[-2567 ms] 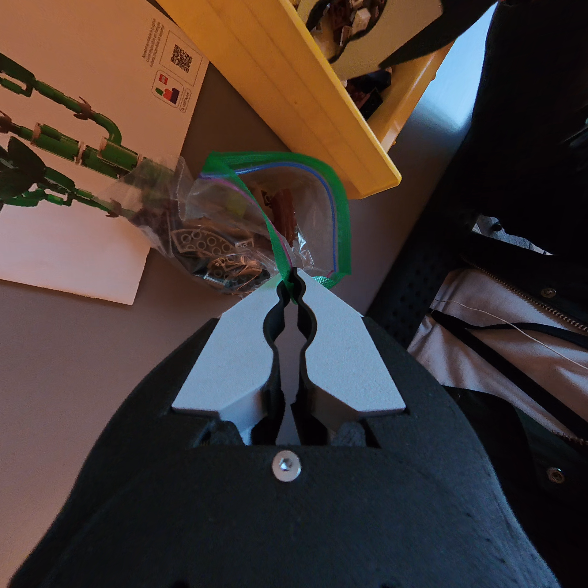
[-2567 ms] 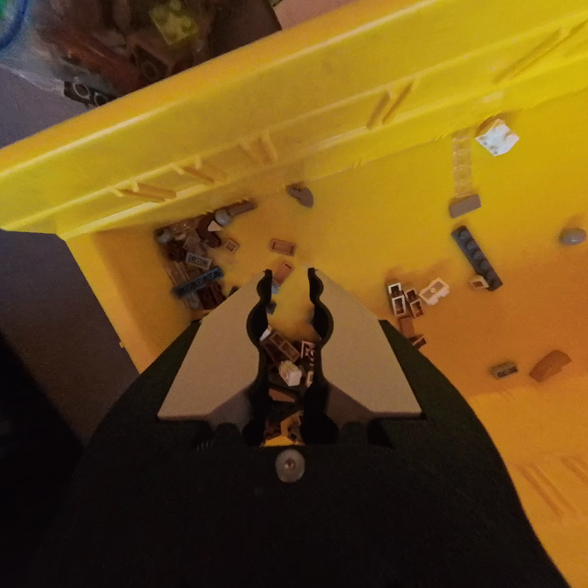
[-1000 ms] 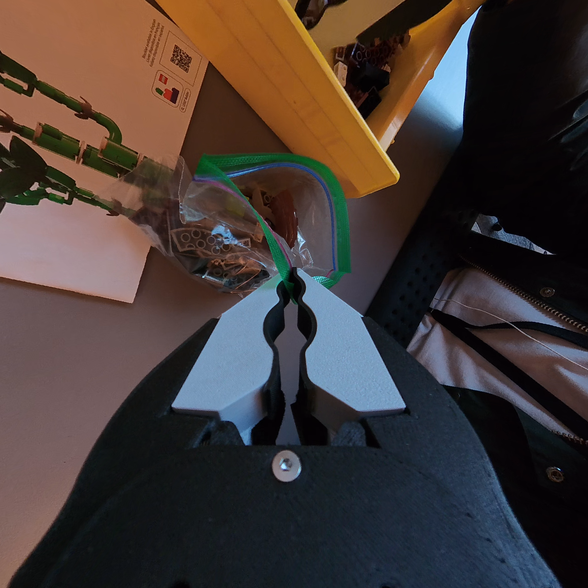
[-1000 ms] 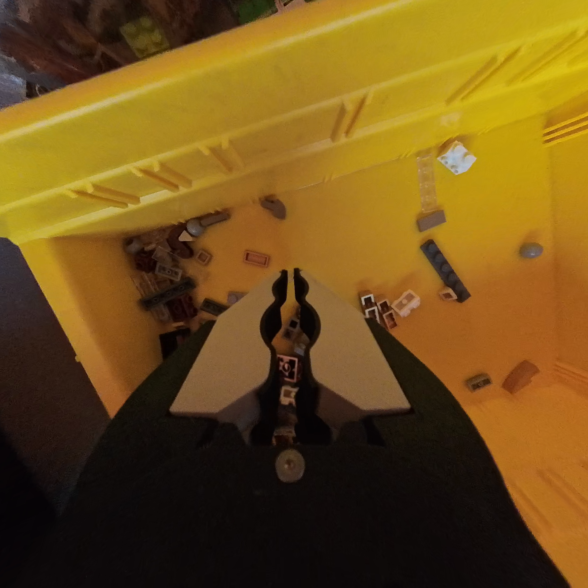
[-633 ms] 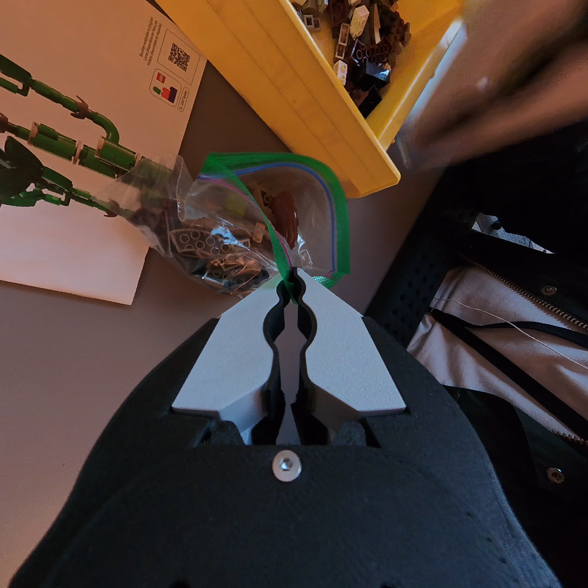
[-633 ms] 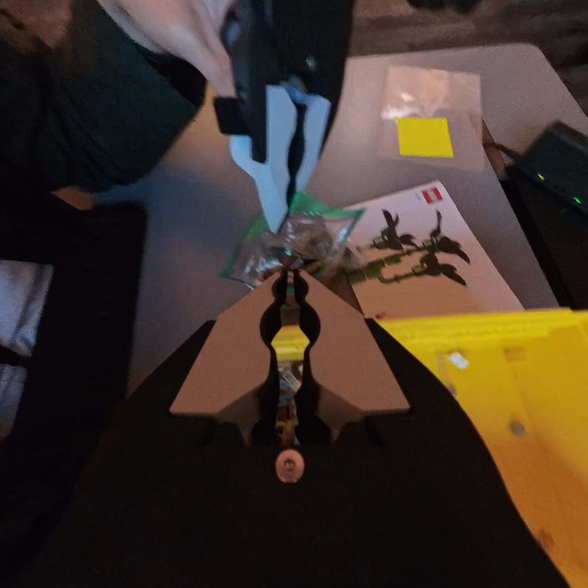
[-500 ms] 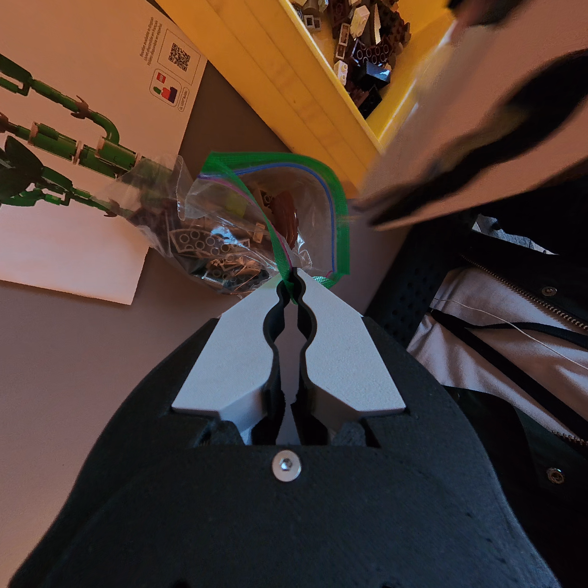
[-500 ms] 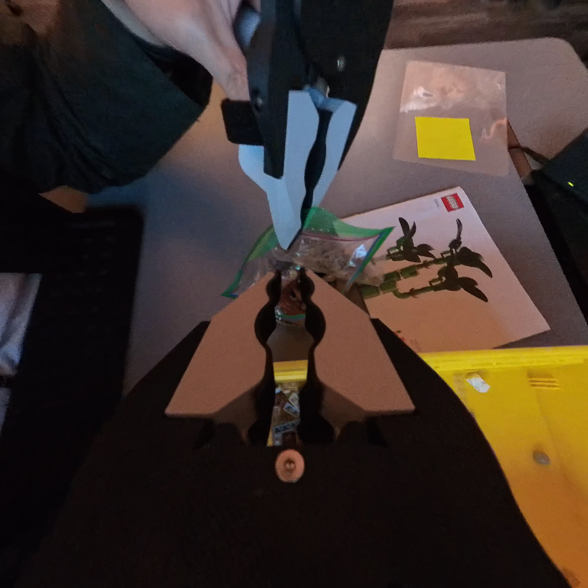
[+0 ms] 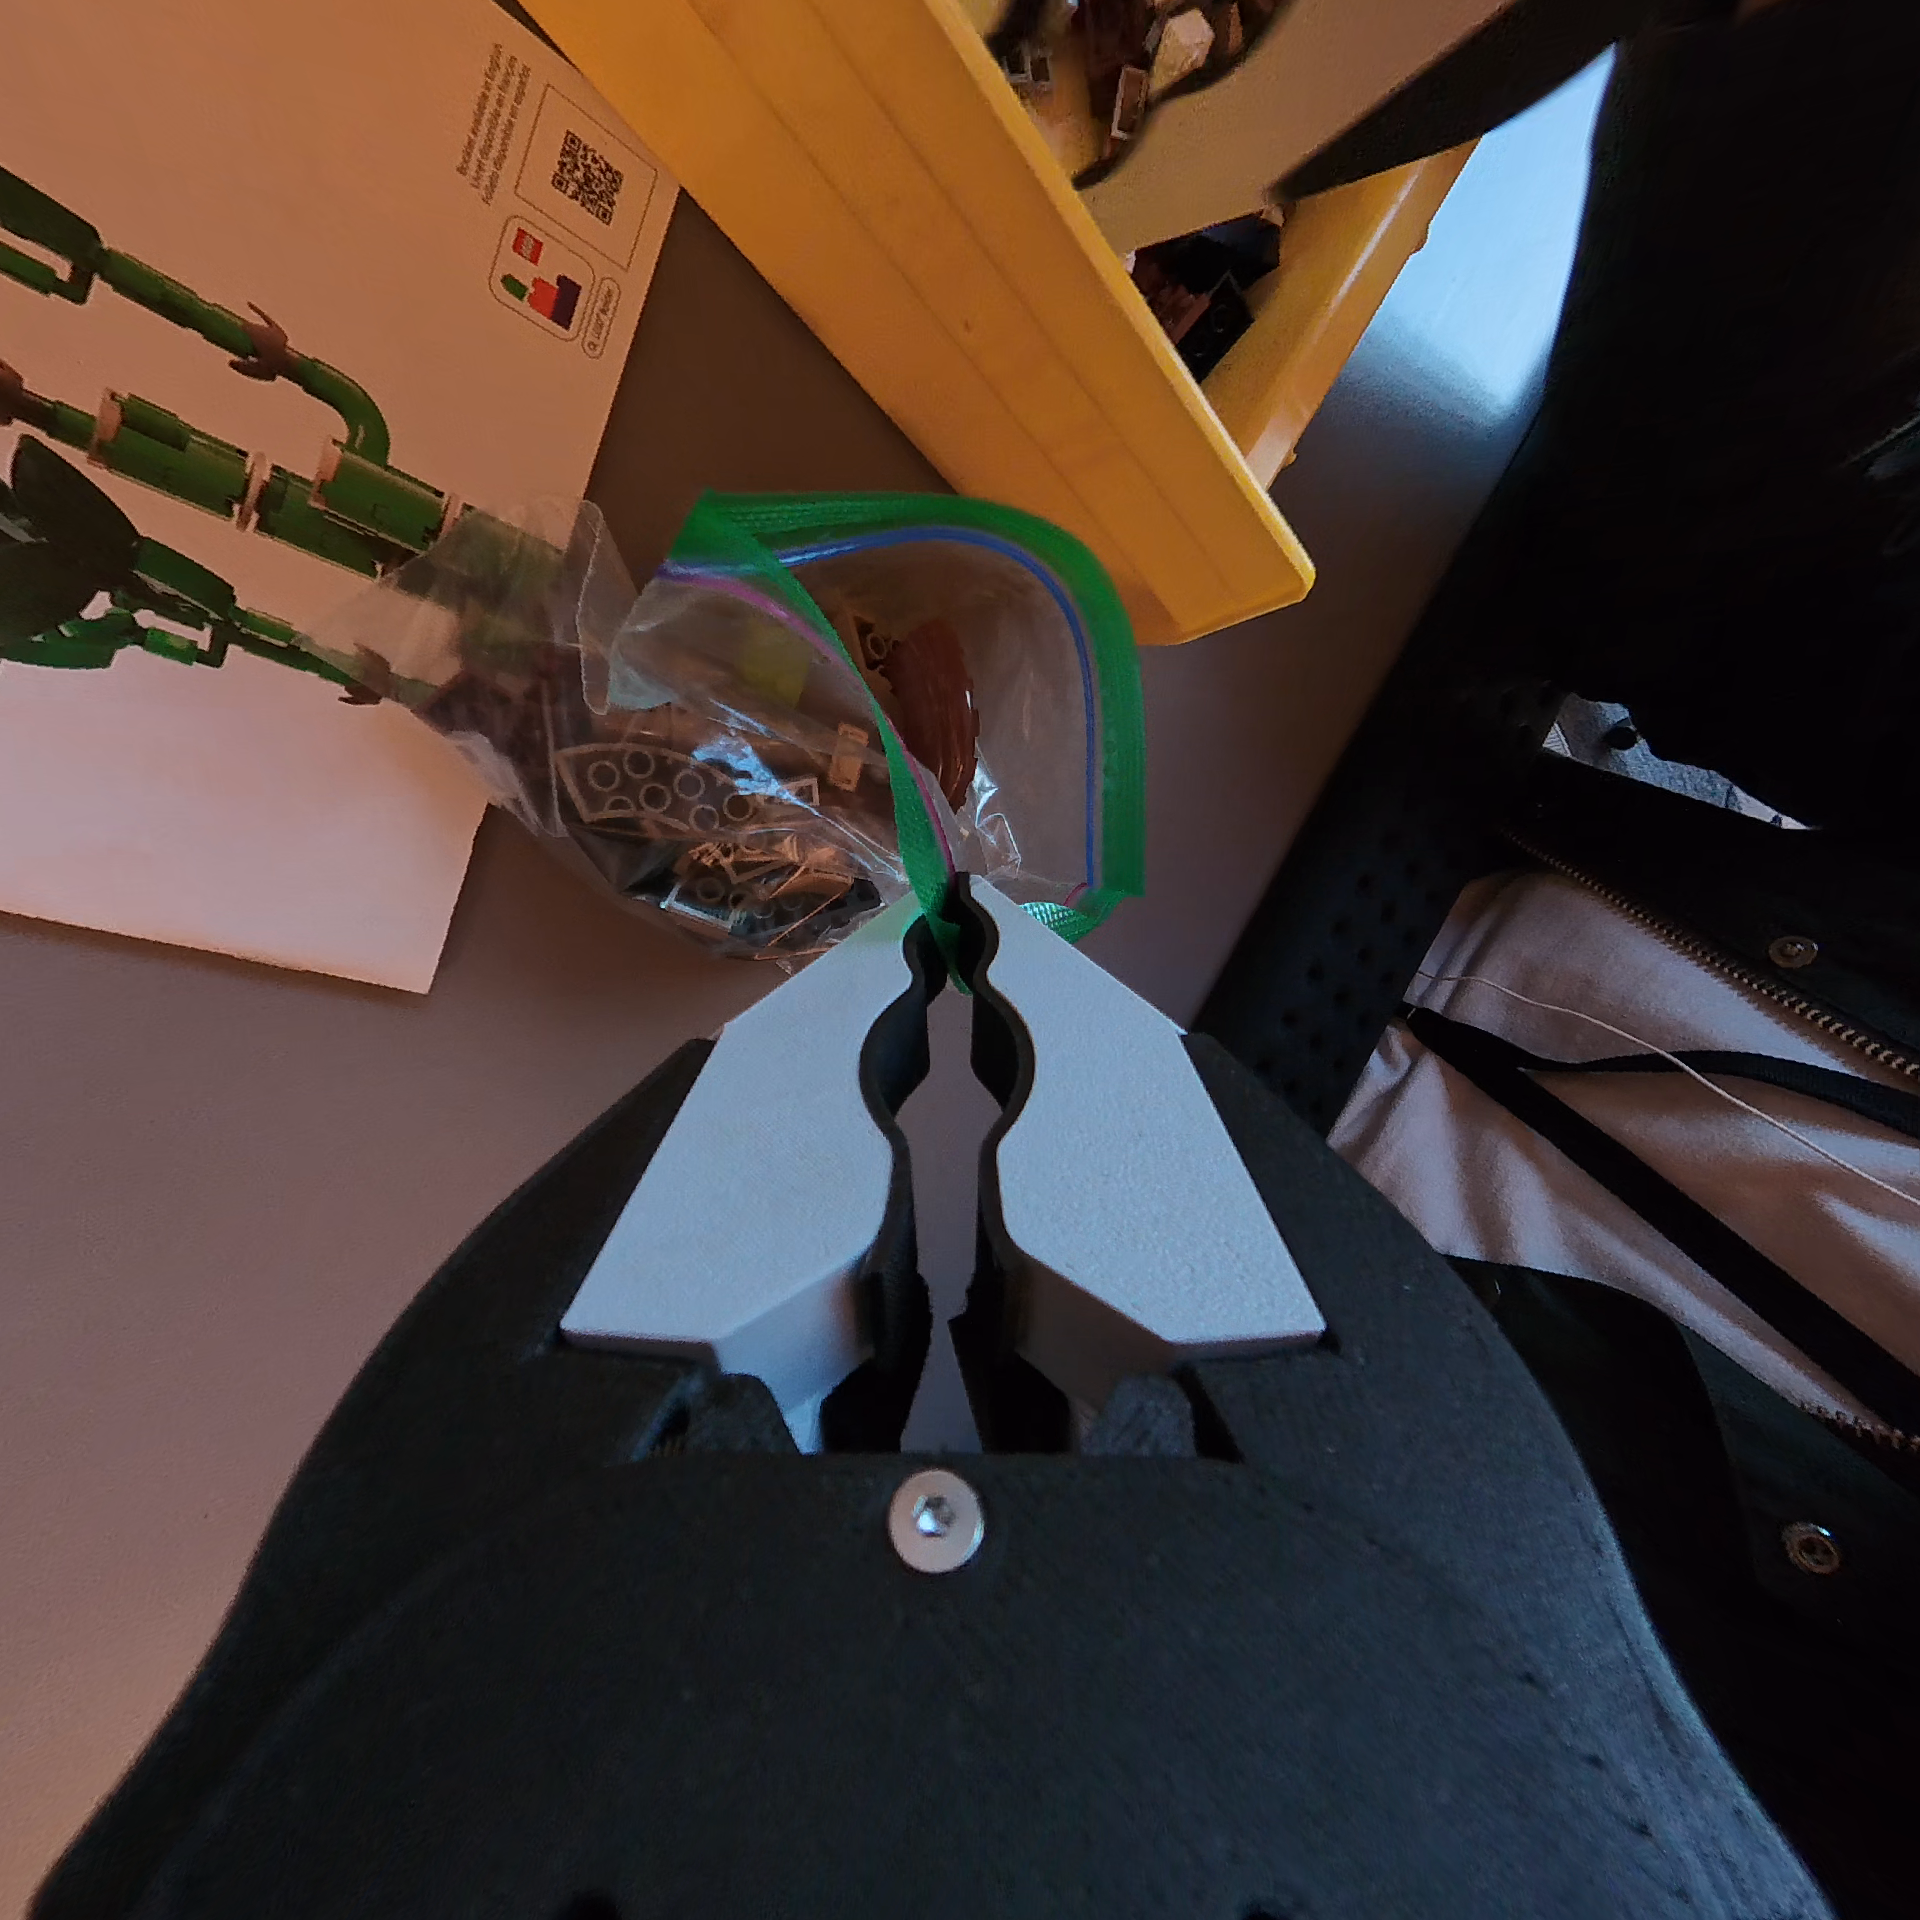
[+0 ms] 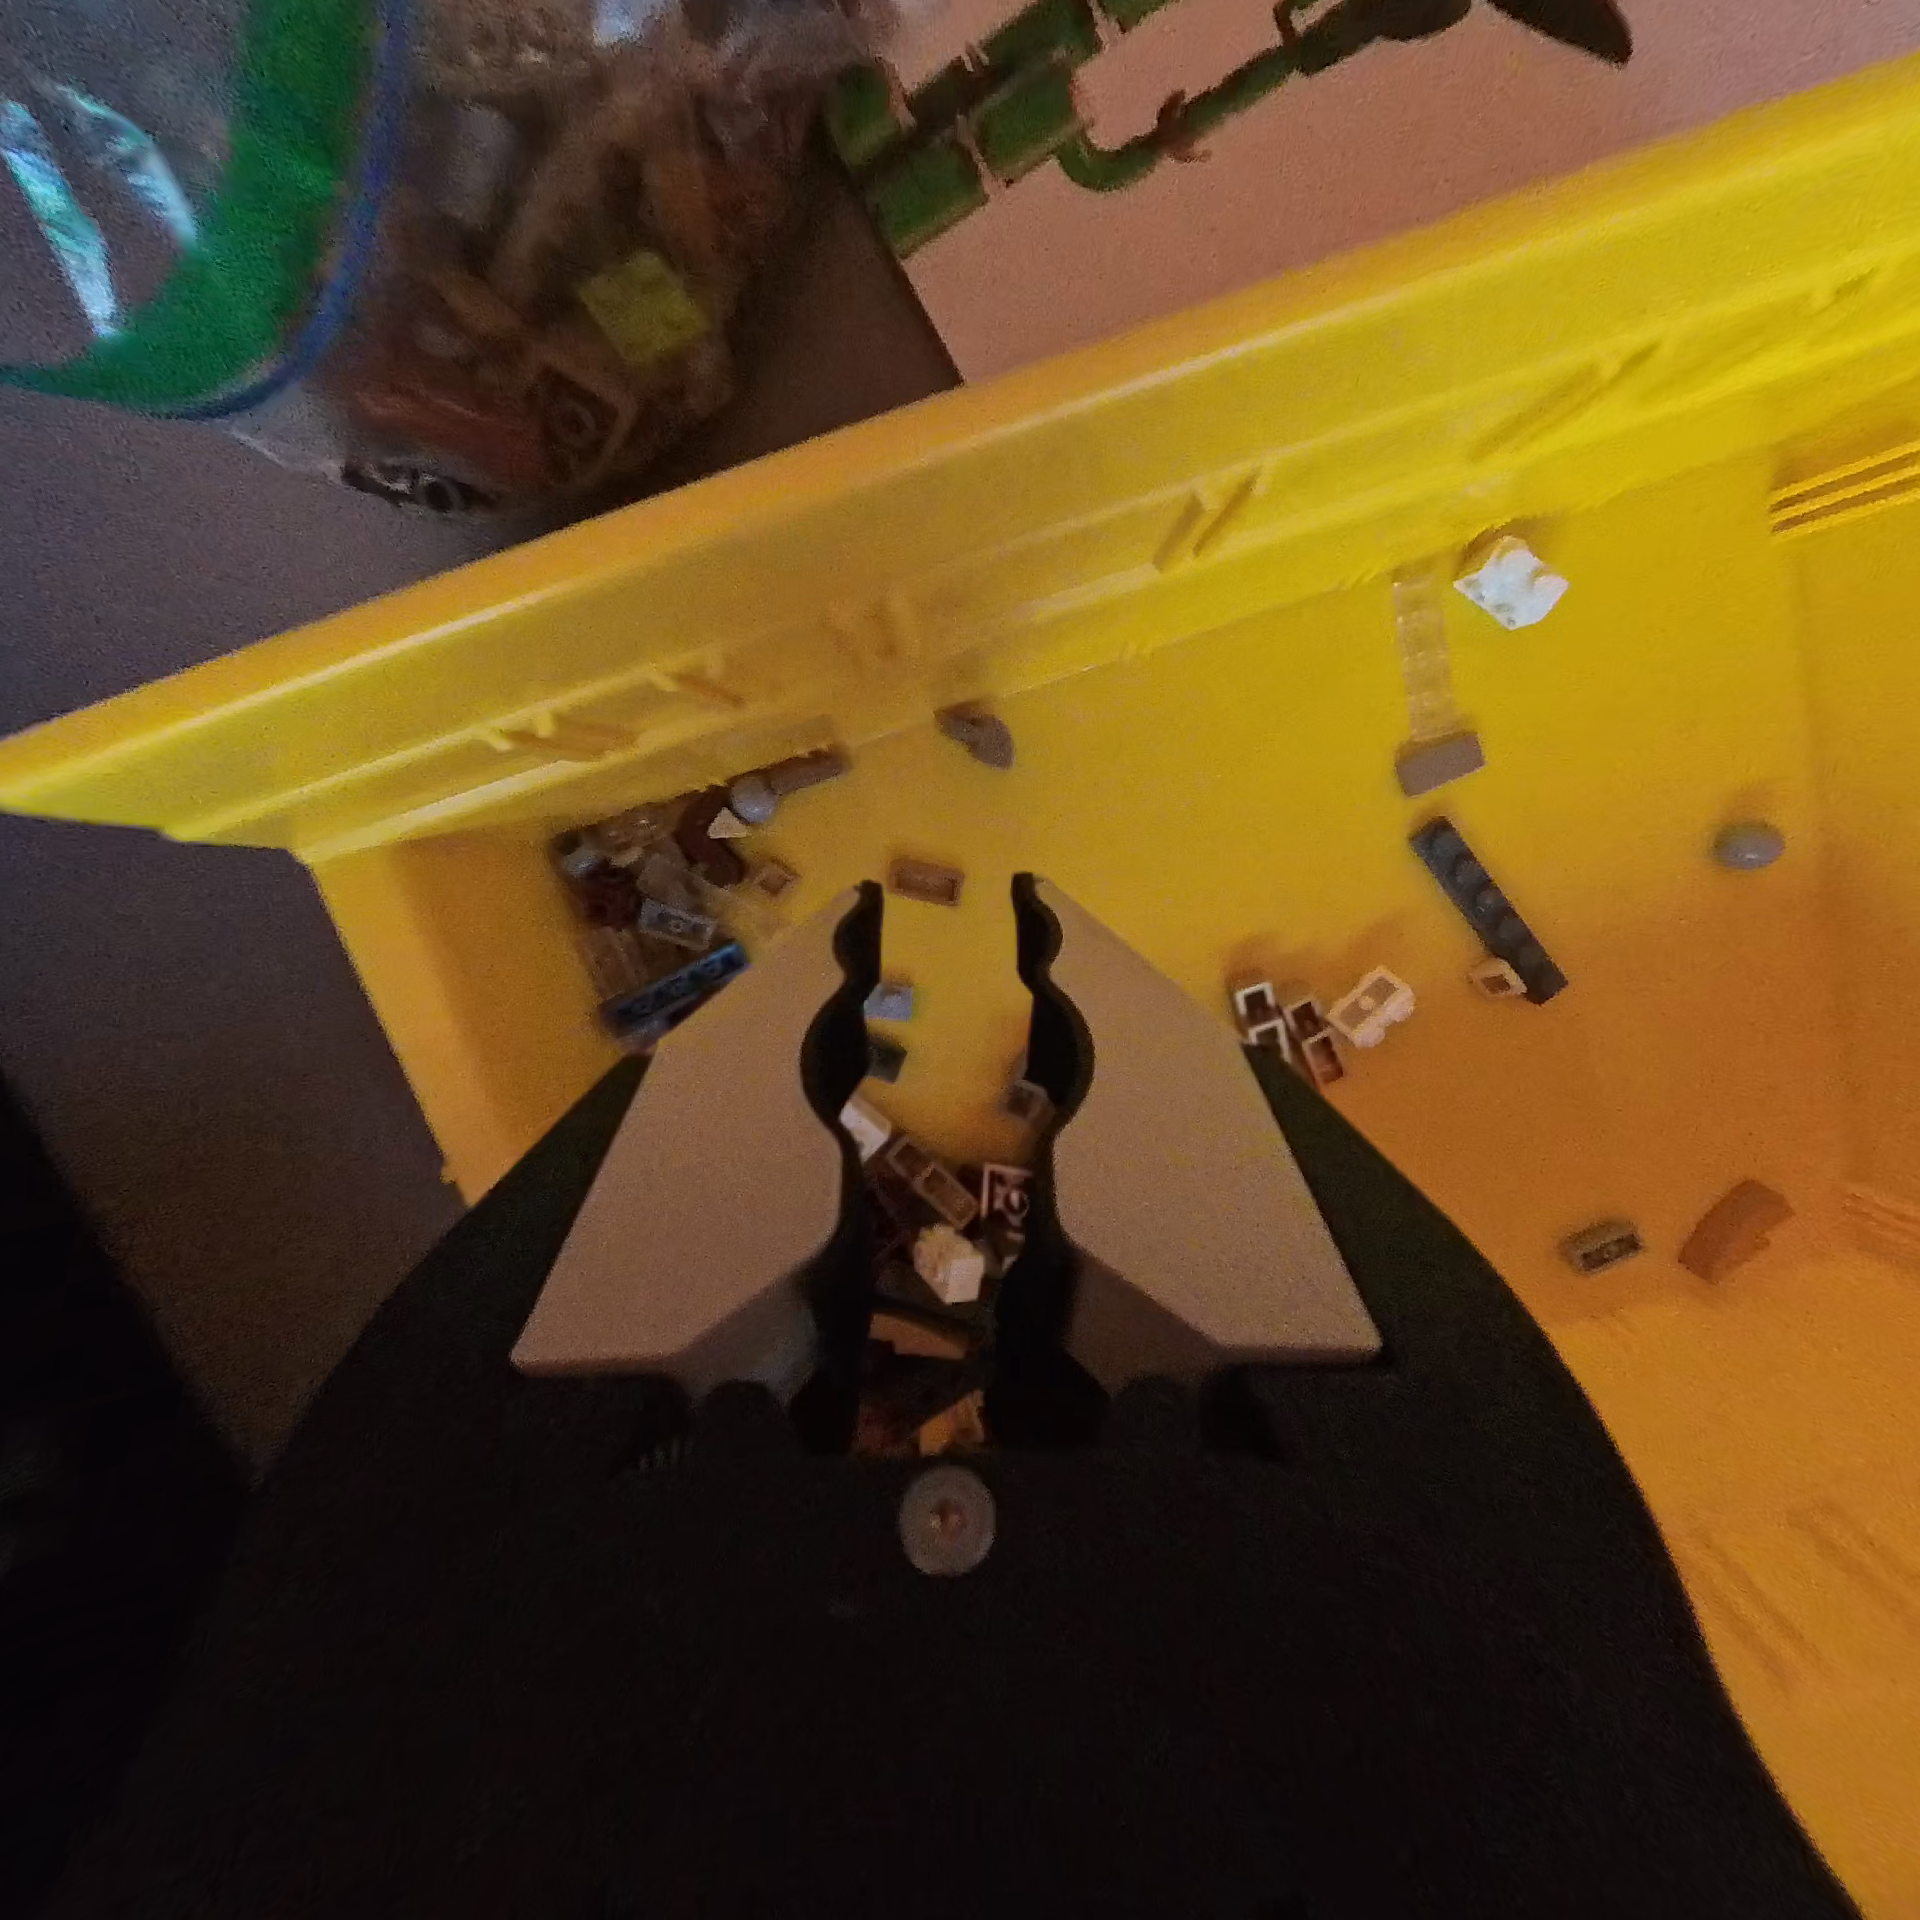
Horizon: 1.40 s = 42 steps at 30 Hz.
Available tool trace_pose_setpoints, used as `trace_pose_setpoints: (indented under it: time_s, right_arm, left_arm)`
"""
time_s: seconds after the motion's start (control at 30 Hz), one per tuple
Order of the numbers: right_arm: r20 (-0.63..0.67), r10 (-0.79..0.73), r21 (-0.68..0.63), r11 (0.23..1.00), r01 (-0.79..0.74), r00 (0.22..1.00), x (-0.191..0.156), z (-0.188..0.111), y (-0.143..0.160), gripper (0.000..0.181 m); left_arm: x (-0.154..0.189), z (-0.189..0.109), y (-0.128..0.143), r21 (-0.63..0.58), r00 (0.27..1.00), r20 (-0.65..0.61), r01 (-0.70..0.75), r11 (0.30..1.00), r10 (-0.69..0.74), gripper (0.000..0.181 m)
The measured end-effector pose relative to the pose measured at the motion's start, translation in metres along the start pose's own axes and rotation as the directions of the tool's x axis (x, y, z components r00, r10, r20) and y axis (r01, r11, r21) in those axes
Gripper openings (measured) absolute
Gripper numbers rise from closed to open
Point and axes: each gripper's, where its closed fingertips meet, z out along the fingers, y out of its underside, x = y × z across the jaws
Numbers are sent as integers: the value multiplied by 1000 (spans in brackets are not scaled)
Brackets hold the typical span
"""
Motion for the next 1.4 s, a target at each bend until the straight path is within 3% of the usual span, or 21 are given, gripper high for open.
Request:
trace_pose_setpoints:
  time_s: [0.2,0.3,0.43,0.57,0.67,0.73,0.77,0.87,0.97,1.07,1.17,1.3,1.4]
  right_arm:
    - [-9,3,-104,995,-4,1000,-2,21,10,29]
    - [-14,-4,-117,993,2,1000,-3,22,11,16]
    - [-50,-22,-116,993,16,999,0,15,9,16]
    - [-119,-13,159,987,33,993,-5,-40,-43,16]
    - [-51,-156,443,882,163,986,-53,-82,-93,15]
    - [-12,-287,529,811,249,958,-85,-82,-110,15]
    - [-21,-285,512,820,255,958,-86,-71,-114,16]
    - [-53,-249,322,912,253,967,-69,-38,-96,30]
    - [-4,-226,363,907,212,974,-64,-51,-89,29]
    - [-15,-146,345,928,142,989,-37,-55,-68,34]
    - [129,-156,366,925,99,979,-45,-60,-56,34]
    - [43,-228,515,840,174,973,-45,-92,-69,30]
    - [-14,-167,427,891,157,986,-22,-83,-51,30]
  left_arm:
    - [-1,-1,0,1,1000,-1,2,1000,-2,0]
    - [0,-1,0,4,1000,0,-1,1000,1,0]
    - [0,0,0,0,1000,0,-3,1000,3,0]
    - [0,0,0,-1,1000,-1,-4,1000,4,0]
    - [0,1,-1,0,1000,-3,1,1000,-1,0]
    - [0,3,0,-6,1000,-3,0,1000,0,0]
    - [0,3,0,-9,1000,-2,-1,1000,1,0]
    - [1,3,0,-11,1000,1,-4,1000,4,0]
    - [0,2,0,-5,1000,0,-2,1000,2,0]
    - [0,2,0,-5,1000,-2,1,1000,-1,0]
    - [0,2,0,-5,1000,0,-2,1000,2,0]
    - [-1,1,0,-4,1000,0,-1,1000,1,0]
    - [0,2,1,-8,1000,-2,-1,1000,1,0]
